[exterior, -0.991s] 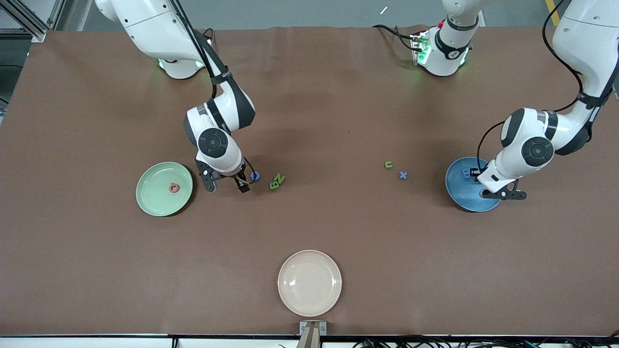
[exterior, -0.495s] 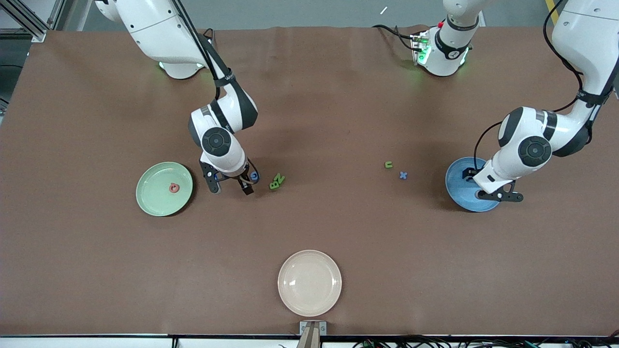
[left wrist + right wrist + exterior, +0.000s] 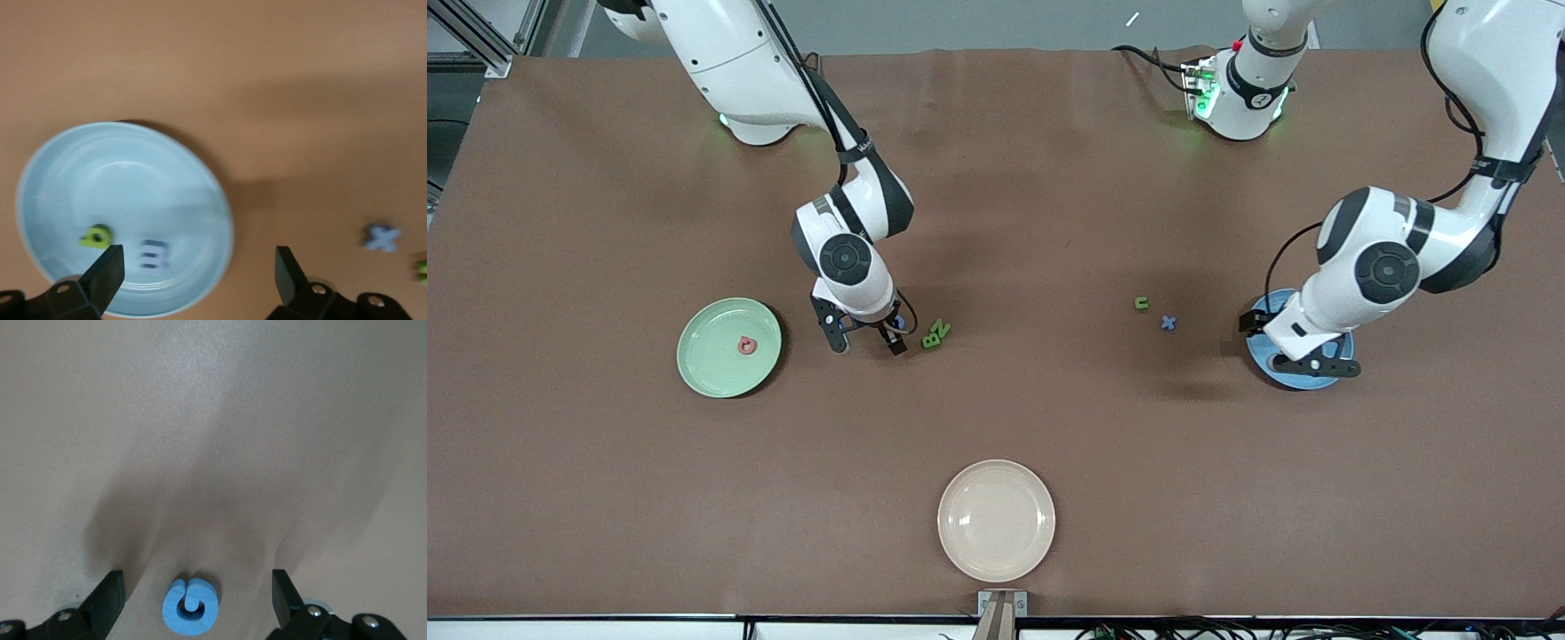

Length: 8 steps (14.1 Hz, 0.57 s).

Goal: Sort upper and lower case letters into plates
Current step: 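Grasp the blue G with the right gripper while the left gripper reaches x, then grasp the blue x with the left gripper while the right gripper carries G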

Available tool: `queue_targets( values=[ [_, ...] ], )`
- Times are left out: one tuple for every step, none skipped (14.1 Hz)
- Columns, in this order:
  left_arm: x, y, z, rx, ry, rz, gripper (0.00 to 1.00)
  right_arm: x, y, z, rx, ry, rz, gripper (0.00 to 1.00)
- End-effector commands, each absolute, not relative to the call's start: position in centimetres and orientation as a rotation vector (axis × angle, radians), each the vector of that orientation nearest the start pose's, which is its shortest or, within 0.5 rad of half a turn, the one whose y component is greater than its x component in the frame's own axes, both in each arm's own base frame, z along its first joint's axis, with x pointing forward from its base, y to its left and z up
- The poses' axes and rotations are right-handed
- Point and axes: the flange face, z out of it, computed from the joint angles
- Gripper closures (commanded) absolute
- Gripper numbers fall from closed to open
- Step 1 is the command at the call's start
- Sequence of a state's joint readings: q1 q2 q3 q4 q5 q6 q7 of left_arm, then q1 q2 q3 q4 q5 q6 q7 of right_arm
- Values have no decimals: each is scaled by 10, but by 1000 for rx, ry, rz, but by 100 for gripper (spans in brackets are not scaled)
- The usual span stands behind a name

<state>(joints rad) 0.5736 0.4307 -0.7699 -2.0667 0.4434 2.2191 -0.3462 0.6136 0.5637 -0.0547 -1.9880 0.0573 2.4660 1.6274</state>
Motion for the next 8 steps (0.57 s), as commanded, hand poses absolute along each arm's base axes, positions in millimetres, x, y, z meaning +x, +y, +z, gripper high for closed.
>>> queue_targets(
  values=[
    [569,-129,254,-3111,171,182,1,508,321,170,-2719,1707,58,11],
    [569,-141,252,-3124,141,163,1,509,320,170,-2713,1711,56,16],
    [570,-151,246,-3143,112,143,1,509,321,171,-2713,1711,57,21],
    [572,-161,242,-3172,90,110,1,511,321,172,-2707,1712,55,28],
    [572,-168,237,-3188,86,79,2,511,323,172,-2708,1708,54,35],
    [572,-176,232,-3206,87,48,3,510,322,171,-2709,1708,55,42],
    [572,-179,225,-3214,79,30,5,511,323,172,-2709,1708,55,49],
    [571,-181,219,-3212,71,15,5,510,323,171,-2710,1706,56,56]
  ],
)
